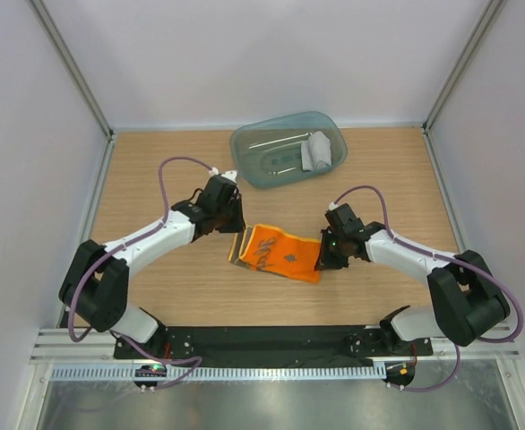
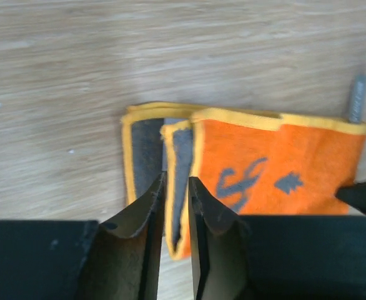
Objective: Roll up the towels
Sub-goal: Fold the towel
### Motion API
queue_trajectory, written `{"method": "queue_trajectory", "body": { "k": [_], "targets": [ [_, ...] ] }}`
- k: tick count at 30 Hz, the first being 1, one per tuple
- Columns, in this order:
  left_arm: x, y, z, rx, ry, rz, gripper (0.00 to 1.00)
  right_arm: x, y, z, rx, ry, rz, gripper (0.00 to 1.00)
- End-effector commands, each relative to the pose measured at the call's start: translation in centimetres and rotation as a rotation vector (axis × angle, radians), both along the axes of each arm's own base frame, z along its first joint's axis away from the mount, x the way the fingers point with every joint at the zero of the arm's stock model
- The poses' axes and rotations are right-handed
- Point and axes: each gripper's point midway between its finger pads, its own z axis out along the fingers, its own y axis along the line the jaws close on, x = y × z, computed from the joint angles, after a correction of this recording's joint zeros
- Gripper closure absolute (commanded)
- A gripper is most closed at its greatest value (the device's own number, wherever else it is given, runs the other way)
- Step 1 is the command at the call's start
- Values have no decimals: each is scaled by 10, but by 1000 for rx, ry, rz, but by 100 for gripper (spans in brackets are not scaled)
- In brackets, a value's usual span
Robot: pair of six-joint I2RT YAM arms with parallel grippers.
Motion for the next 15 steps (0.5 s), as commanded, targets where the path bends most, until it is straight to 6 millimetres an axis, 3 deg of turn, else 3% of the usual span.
{"method": "queue_trajectory", "body": {
  "k": [1,5,7,12,15],
  "targets": [
    [8,30,-21,157,8,109,76,1,0,-2,-9,-7,12,95],
    [6,38,-29,187,32,160,60,-1,-2,-3,-17,-4,13,94],
    [6,37,-27,177,24,161,59,-2,-2,-5,-19,1,15,94],
    [0,11,-9,91,-41,49,65,-2,-1,-7,-19,6,16,95],
    [-8,-8,-14,48,-16,-28,65,1,1,-6,-15,2,17,95]
  ]
}}
